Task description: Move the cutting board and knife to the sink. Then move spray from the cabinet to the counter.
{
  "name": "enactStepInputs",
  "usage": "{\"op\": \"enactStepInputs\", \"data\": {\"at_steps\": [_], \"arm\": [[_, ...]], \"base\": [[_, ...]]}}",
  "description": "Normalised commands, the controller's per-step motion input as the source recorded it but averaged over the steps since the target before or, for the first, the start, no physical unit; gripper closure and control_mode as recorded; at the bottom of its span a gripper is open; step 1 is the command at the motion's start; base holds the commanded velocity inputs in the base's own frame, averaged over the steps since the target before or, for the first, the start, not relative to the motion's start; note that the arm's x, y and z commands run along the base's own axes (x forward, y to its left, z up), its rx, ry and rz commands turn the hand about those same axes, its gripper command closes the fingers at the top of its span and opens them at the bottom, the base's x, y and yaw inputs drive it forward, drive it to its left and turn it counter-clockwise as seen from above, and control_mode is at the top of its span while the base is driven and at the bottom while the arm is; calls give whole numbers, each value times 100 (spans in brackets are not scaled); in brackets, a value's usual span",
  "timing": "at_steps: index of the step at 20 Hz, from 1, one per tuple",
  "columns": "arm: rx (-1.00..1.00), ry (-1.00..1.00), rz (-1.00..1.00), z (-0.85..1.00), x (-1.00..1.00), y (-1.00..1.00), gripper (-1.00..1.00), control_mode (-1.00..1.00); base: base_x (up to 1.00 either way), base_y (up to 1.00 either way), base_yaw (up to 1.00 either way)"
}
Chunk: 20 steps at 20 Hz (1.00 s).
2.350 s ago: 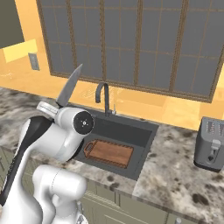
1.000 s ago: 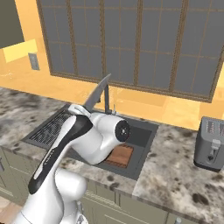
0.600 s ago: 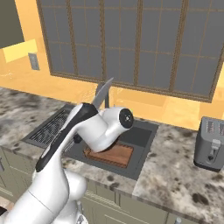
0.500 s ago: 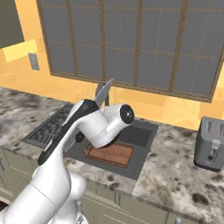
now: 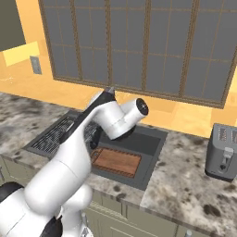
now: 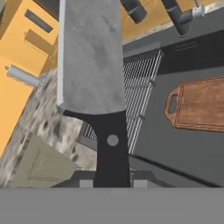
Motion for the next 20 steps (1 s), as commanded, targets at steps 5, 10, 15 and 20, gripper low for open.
{"op": "enactStepInputs", "data": {"at_steps": [5,10,15,20], "arm": [[-1,5,31,-25,33,-17,100,-100],[0,5,24,-21,40,-23,100,-100],[-2,2,14,-30,31,-12,100,-100],[-6,3,7,-38,21,-15,100,-100]], "base": [[0,0,0],[0,0,0],[0,0,0],[0,0,0]]}}
